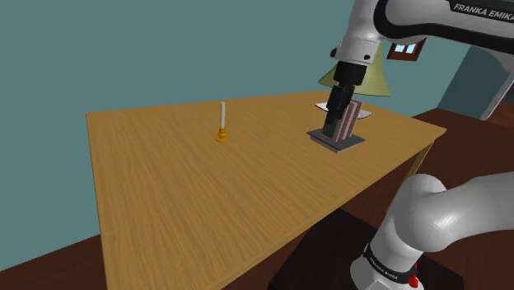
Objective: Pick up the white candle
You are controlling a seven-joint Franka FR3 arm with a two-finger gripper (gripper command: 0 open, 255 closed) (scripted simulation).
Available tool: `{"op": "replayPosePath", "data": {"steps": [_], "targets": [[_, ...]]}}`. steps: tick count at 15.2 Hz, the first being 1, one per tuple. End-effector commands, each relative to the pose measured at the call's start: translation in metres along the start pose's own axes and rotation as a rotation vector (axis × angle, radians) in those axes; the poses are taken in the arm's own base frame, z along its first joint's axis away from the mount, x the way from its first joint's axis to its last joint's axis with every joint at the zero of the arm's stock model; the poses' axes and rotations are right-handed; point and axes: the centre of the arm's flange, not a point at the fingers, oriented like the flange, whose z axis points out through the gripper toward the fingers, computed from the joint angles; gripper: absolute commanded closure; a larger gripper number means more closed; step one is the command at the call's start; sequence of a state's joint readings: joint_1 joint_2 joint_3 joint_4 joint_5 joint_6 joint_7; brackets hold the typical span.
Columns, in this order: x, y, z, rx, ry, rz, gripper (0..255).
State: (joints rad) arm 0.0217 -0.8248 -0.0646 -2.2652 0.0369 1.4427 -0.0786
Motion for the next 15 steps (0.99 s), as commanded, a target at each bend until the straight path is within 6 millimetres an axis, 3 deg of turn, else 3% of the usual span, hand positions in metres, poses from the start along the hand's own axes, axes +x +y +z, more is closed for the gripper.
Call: {"op": "replayPosePath", "data": {"steps": [1, 15], "targets": [[0.0, 0.0, 0.0, 0.0, 0.0, 0.0, 0], [0.139, -0.036, 0.065, -0.007, 0.198, -0.017, 0]]}}
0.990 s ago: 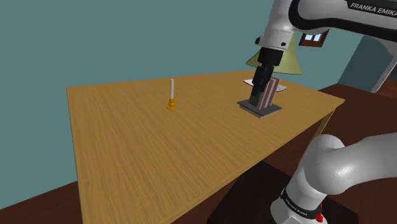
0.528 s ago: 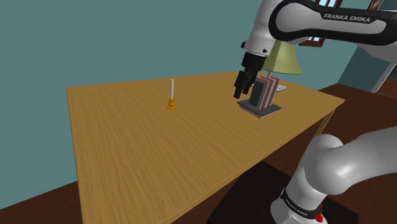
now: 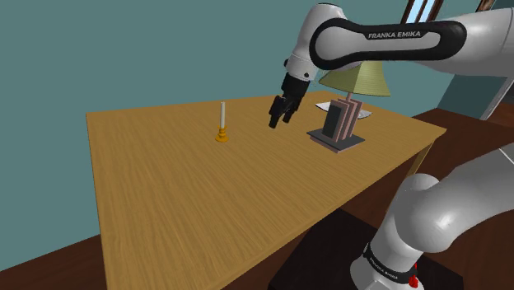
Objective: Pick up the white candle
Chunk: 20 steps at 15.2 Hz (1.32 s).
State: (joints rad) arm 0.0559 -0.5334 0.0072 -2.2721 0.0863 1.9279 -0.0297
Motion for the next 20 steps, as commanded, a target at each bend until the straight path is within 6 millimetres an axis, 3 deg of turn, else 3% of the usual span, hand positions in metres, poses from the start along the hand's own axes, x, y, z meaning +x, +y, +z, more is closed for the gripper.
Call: {"op": "replayPosePath", "data": {"steps": [1, 15, 20], "targets": [[0.02, -0.003, 0.012, -0.001, 0.031, -0.003, 0], [0.161, -0.039, 0.073, -0.008, 0.229, -0.02, 0], [0.161, -0.039, 0.095, -0.008, 0.235, -0.021, 0]]}}
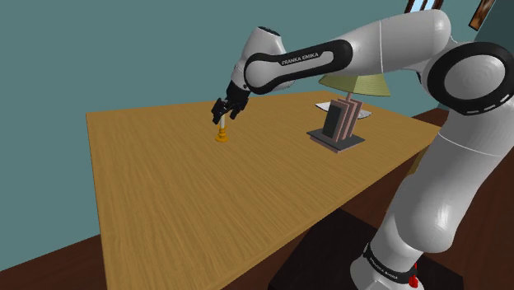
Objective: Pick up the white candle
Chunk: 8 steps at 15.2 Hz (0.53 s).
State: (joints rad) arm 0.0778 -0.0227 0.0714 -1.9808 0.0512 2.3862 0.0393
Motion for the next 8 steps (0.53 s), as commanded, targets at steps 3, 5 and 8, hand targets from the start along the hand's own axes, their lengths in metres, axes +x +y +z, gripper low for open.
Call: {"op": "replayPosePath", "data": {"steps": [3, 5, 8], "targets": [[-0.009, 0.001, 0.022, 0.0, 0.001, 0.0, 0], [-0.009, 0.001, 0.022, 0.0, 0.001, 0.0, 0], [-0.009, 0.001, 0.023, 0.0, 0.001, 0.0, 255]]}}
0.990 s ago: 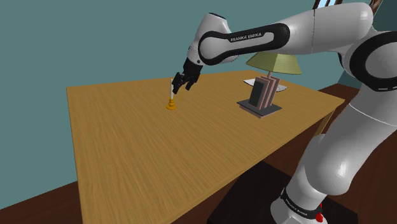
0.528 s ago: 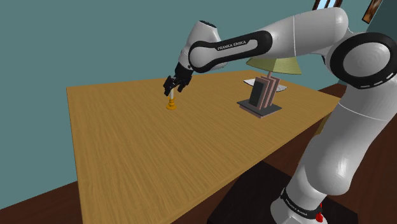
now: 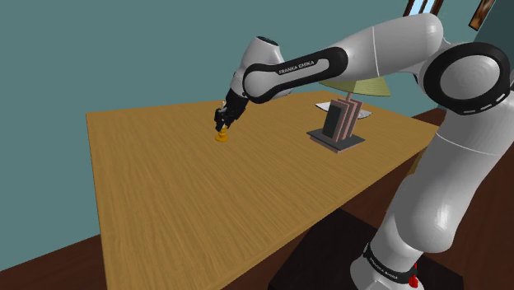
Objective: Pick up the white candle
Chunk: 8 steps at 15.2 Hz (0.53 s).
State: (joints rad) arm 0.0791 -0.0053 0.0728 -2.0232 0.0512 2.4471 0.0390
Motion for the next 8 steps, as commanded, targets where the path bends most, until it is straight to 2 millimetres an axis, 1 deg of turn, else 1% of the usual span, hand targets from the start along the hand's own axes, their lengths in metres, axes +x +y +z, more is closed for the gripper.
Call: {"op": "replayPosePath", "data": {"steps": [1, 7, 8], "targets": [[-0.0001, 0.0, 0.0002, 0.0, 0.0, 0.0, 255], [0.0004, 0.0, -0.0005, 0.0, 0.0, 0.0, 255], [0.0025, -0.0004, -0.0053, 0.0, 0.0, 0.0, 255]]}}
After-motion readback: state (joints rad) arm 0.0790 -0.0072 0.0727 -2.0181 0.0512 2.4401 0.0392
